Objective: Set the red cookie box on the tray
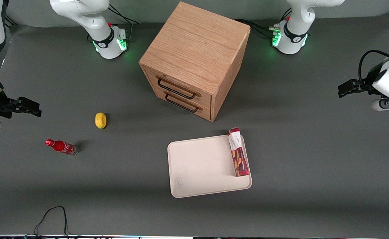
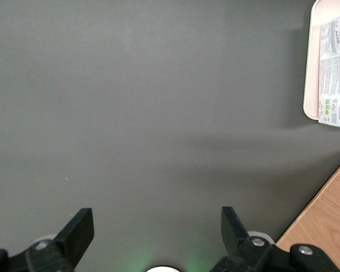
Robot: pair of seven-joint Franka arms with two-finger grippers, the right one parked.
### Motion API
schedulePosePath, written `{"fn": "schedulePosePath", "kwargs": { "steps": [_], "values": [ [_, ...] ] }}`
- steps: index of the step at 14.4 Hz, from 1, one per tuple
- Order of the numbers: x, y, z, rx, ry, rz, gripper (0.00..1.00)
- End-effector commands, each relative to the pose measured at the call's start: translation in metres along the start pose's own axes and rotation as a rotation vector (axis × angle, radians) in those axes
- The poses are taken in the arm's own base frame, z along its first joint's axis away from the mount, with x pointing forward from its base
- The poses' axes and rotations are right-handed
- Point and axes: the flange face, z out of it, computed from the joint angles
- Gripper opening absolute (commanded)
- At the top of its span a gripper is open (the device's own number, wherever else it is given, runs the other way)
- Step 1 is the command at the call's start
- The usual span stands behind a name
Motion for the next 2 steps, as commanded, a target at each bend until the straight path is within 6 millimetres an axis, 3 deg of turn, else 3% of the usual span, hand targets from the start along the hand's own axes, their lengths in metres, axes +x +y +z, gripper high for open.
{"fn": "schedulePosePath", "kwargs": {
  "steps": [1, 2],
  "values": [
    [-0.0107, -0.0003, -0.0118, 0.014, 0.011, 0.046, 1.0],
    [-0.0122, -0.0031, -0.0153, 0.011, 0.022, 0.054, 1.0]
  ]
}}
